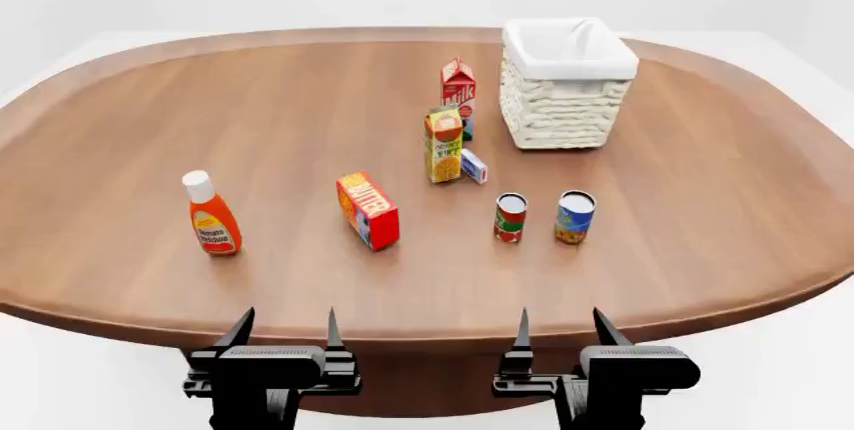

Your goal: Pick up the cream cheese box and the butter, and put them in the basket.

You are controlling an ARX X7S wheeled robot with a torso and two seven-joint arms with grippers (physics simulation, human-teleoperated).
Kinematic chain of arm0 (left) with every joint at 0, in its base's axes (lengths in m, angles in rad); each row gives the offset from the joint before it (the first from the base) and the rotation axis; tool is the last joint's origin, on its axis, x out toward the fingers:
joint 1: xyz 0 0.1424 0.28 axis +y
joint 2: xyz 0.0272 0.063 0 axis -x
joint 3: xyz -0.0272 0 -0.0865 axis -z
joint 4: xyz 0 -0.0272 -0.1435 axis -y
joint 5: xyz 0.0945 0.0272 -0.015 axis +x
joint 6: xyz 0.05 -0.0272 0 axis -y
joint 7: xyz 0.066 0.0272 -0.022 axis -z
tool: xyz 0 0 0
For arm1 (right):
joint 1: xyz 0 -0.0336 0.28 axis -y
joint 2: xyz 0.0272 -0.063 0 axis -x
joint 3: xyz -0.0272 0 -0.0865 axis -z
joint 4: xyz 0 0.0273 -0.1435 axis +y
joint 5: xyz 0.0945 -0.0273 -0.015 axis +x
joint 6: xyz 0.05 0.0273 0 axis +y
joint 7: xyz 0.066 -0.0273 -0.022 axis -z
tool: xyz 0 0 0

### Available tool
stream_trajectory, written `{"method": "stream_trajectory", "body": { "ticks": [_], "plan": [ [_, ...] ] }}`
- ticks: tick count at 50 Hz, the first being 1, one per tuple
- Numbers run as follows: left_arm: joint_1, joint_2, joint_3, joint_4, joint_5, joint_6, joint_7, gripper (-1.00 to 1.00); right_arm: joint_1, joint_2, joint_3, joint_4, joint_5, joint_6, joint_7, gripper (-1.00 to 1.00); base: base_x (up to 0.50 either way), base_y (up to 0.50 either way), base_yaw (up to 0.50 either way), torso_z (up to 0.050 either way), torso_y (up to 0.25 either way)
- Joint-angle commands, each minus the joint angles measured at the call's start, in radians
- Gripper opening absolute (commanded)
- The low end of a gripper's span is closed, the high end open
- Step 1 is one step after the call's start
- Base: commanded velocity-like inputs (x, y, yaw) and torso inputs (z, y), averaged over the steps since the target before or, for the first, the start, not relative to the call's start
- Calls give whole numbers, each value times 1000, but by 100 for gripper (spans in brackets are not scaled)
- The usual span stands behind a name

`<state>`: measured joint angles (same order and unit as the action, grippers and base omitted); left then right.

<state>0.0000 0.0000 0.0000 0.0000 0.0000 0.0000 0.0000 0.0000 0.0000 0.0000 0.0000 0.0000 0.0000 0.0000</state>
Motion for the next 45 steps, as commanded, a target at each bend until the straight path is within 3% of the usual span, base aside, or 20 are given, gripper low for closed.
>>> {"method": "stream_trajectory", "body": {
  "ticks": [1, 17, 18, 36, 45],
  "plan": [
    [1, -16, 20, -2, -19, 7, -14, 100, 1, 16, -19, 6, 13, 1, 23, 100, 0, 0, 0, 0, 0],
    [-4, -53, 66, 8, -54, -24, -65, 100, 4, 51, -67, 17, 45, 1, 77, 100, 0, 0, 0, 0, 0],
    [-5, -9, 14, 1, -10, -23, -14, 100, 2, 8, -16, 17, 0, 2, 26, 100, 0, 0, 0, 0, 0],
    [-4, -61, 64, 22, -78, 33, -59, 100, 8, 57, -71, 13, 59, -2, 83, 100, 0, 0, 0, 0, 0],
    [18, -125, -64, 438, -39, 70, -173, 100, 32, 110, 64, -319, 96, -201, 163, 100, 0, 0, 0, 0, 0]
  ]
}}
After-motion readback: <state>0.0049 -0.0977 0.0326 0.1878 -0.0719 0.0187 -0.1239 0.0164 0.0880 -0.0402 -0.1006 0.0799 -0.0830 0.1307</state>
